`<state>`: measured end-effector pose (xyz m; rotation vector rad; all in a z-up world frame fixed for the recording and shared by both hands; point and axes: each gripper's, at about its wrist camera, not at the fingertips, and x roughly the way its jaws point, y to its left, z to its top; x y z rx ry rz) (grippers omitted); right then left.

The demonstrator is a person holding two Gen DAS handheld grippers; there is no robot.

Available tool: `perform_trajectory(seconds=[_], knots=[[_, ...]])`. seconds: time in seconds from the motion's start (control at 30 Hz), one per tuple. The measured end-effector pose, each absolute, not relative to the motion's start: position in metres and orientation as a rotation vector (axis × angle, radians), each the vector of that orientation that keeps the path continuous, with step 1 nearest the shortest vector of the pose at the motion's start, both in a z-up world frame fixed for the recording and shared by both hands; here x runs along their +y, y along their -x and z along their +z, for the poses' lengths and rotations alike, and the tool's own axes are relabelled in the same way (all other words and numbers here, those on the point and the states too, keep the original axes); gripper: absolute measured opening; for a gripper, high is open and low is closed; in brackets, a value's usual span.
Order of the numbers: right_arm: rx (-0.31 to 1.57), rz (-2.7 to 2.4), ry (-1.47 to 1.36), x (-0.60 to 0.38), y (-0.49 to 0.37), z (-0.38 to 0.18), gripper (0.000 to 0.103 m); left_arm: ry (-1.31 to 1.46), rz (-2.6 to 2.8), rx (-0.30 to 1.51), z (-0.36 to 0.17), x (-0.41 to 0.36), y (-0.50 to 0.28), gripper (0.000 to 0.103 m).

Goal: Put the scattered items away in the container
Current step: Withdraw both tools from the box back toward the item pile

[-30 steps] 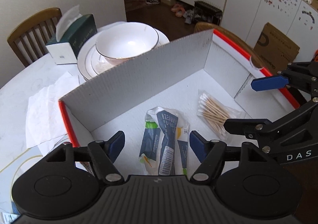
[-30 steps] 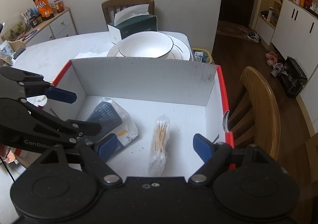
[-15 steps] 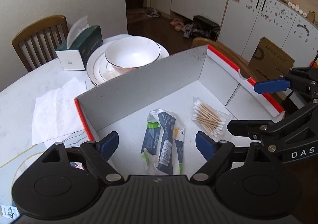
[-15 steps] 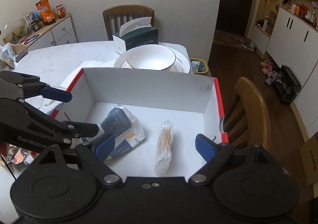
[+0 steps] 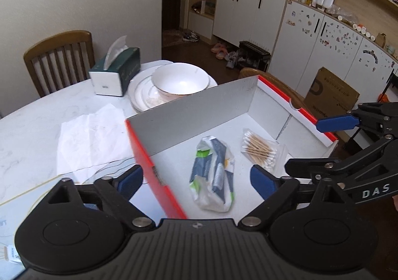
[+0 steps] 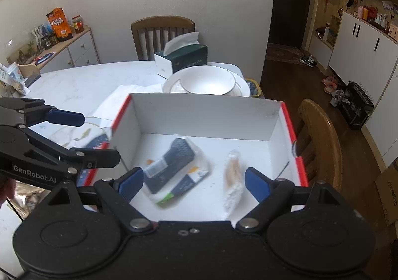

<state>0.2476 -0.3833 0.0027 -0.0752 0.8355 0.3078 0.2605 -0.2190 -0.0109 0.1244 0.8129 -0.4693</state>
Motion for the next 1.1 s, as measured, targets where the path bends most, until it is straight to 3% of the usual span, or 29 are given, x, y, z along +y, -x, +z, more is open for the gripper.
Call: perform_trajectory(seconds=[0.17, 1.1], knots=[[0.822, 0.308, 0.071, -0.364, -0.235, 0.009, 0.088, -0.098, -0.461, 0.809, -0.008, -0.196, -0.250, 0.102], [0.810, 0.366, 0.072, -0.243, -0.179, 0.008, 0.088, -0.131, -0.400, 0.708, -0.002, -0.037, -0.174, 0.102]])
